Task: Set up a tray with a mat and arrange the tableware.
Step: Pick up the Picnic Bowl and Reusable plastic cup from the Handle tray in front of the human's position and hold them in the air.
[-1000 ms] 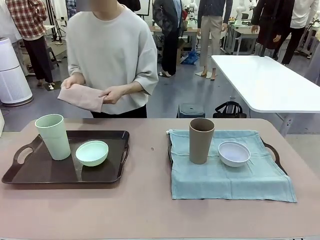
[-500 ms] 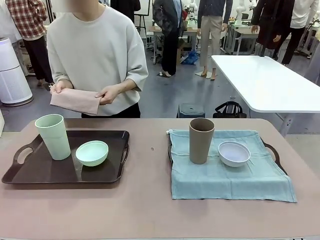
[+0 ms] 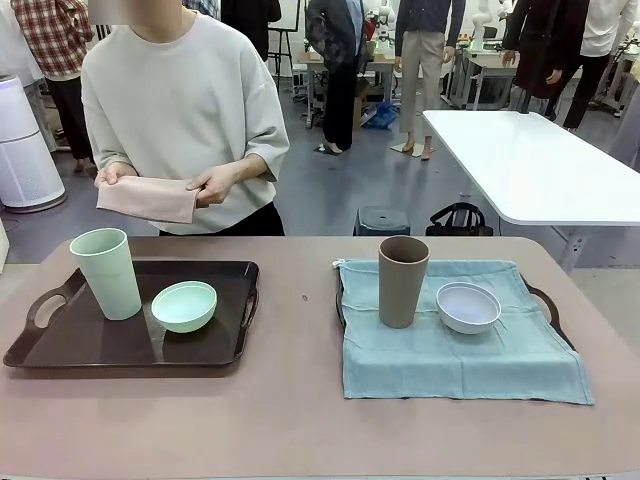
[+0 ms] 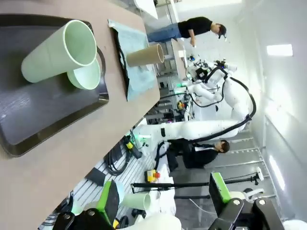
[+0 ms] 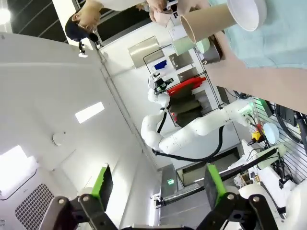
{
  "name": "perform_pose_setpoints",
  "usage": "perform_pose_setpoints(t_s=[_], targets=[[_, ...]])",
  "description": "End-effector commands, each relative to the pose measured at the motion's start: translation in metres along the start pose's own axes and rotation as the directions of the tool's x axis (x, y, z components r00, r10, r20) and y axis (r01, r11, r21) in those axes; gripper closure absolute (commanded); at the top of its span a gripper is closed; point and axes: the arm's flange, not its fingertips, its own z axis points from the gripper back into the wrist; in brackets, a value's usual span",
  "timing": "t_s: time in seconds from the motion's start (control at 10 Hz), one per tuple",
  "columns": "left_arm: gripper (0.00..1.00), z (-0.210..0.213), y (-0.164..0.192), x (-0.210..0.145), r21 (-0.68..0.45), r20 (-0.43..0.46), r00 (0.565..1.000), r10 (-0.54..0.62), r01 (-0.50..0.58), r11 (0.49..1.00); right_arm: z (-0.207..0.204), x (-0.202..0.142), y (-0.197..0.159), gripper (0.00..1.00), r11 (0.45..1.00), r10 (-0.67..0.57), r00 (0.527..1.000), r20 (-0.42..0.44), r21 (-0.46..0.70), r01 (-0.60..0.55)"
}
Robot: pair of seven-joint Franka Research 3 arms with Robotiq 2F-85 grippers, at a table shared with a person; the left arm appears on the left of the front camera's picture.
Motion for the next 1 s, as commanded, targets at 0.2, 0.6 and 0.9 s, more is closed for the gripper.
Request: perform_pose_setpoints(t_s=[0.2,0.6,0.9], targets=[[0.00,-0.026,-0.023,0.015,0.164,0.019,0.999,0.026,-0.029,0.986,0.026,-0.014,0.024,0.00,0.993,0.014,0.999,0.039,-0.119,-0.009],[0.00,-0.018,-0.031,0.027,0.190,0.016,1.000,-0.003,0.000,0.982,0.002,-0.027,0.030,0.00,0.954,0.080,0.975,0.206,-0.298,-0.016],[0.00,-0.018,-0.031,0.027,0.190,0.016,1.000,-0.003,0.000,0.982,0.021,-0.020,0.032,0.00,0.982,0.046,0.995,0.088,-0.186,-0.029]])
